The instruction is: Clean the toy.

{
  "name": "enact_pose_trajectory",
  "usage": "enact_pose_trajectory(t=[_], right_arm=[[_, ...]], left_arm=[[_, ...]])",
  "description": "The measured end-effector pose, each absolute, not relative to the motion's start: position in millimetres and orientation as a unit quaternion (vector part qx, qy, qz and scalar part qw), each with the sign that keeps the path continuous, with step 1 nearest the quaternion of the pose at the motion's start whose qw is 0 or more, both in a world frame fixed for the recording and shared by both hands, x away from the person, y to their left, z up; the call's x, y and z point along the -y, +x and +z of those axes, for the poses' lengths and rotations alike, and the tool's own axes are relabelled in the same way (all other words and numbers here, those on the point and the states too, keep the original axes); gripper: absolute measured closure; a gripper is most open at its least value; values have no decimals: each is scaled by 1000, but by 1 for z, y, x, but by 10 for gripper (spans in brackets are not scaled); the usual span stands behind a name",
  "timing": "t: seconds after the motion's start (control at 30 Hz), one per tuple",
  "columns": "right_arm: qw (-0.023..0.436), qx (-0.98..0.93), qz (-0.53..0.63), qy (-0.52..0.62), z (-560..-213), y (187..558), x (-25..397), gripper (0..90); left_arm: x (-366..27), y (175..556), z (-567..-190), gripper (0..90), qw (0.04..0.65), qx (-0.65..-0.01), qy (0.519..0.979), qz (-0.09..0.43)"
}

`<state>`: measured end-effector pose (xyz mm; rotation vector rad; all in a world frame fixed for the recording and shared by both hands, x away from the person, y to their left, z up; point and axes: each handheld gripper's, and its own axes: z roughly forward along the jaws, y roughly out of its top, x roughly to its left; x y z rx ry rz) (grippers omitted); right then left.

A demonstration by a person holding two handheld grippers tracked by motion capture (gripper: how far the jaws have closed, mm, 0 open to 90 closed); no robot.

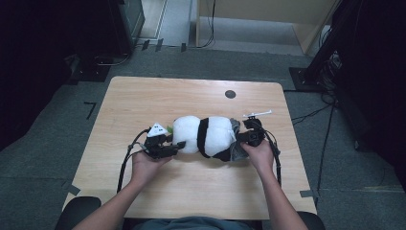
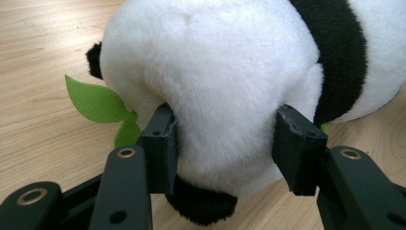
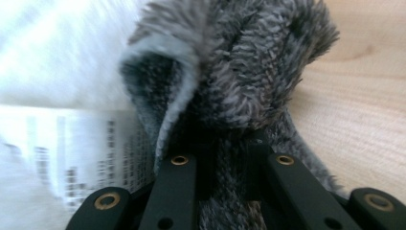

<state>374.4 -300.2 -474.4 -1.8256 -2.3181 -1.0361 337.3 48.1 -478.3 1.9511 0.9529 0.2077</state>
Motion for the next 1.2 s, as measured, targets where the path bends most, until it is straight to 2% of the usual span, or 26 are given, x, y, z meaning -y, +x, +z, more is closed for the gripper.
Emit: enact_pose_trajectory(t=[0.17, 0.33, 0.87, 1.1, 1.2], right_arm=[[16, 752, -305, -584, -487, 376, 294, 805], [7, 758, -298, -581, -483, 376, 296, 799], [-88, 733, -375, -560, -403, 352, 318, 800], [-101, 755, -386, -520, -377, 338, 300, 799], [-86, 762, -404, -499, -370, 333, 286, 799]], left_arm=[[-49, 337, -478, 479, 463, -388, 792, 84], [-48, 336, -478, 479, 463, -387, 793, 86], [-46, 336, -477, 513, 454, -384, 800, 84], [-46, 337, -476, 522, 458, -387, 796, 81], [-46, 337, -475, 528, 459, -390, 795, 78]])
